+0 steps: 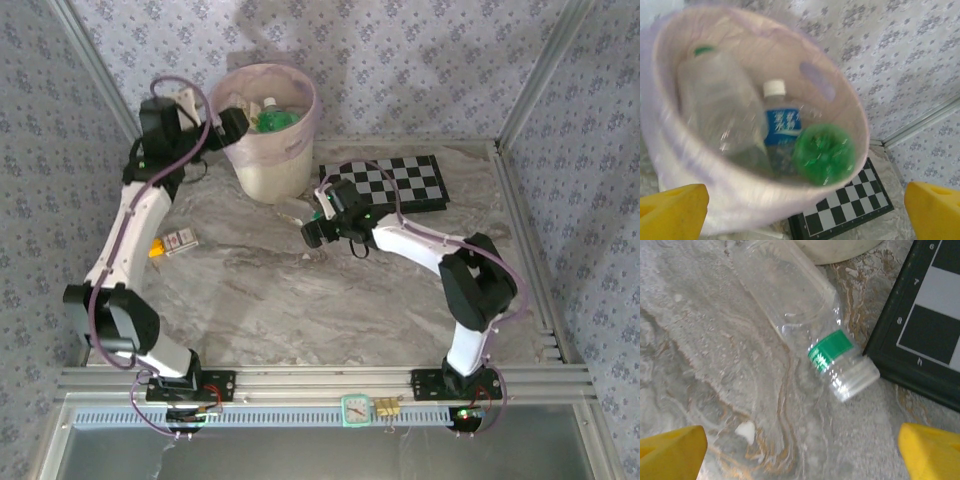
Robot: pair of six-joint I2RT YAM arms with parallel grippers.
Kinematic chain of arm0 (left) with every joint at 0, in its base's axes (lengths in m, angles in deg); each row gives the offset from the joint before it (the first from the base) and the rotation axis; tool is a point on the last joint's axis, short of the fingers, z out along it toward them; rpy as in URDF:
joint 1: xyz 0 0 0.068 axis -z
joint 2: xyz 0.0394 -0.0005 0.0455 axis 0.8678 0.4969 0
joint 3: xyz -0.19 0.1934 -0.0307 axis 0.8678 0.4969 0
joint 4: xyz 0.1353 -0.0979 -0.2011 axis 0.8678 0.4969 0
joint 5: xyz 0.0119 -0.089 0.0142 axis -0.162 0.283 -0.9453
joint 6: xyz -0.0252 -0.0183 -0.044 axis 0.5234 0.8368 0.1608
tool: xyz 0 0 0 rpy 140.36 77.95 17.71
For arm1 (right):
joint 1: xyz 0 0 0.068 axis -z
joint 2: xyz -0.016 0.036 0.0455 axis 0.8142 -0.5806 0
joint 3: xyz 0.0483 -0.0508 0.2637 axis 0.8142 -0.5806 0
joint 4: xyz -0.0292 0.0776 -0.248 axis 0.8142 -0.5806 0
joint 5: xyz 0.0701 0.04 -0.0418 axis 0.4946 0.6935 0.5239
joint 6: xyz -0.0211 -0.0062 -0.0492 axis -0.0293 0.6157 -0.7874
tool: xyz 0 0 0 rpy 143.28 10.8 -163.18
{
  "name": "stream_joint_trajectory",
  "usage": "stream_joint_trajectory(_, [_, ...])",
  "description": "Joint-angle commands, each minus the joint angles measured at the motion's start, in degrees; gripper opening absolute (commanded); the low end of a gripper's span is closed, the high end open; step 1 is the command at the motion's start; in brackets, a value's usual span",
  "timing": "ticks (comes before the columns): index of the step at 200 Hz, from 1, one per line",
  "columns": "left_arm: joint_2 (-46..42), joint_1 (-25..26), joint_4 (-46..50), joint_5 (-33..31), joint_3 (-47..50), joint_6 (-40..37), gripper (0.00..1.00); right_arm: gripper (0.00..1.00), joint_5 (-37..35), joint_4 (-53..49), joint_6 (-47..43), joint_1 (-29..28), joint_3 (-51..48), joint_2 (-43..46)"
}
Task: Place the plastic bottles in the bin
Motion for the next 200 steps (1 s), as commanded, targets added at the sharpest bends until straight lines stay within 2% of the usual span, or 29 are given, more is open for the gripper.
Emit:
stream_joint_trajectory(1, [-6.6,0.2,-11.3,-2.9,11.5,6.0,1.00,1.00,-1.0,-3.5,-3.7,0.5,5.2,-4.6])
stream_joint_trajectory(40, [-16.8,0.6,-11.2,-8.4,29.3,9.5,1.00,1.00,-0.7,-4.9,-6.4,1.1,12.1,-11.0])
stream_joint_trajectory(101, [-27.9,1.1,-10.4,-9.6,51.0,18.1,1.00,1.00,0.9,-1.9,-7.9,1.4,20.0,-20.4])
stream_joint_trajectory(144, [-32.6,1.9,-10.7,-11.8,57.3,22.0,1.00,0.96,0.3,-2.5,-8.8,0.5,23.1,-23.6])
stream_joint_trajectory(200, [-30.9,2.6,-12.1,-12.1,56.4,22.3,1.00,0.86,1.4,-3.2,-8.8,-0.5,23.1,-24.4])
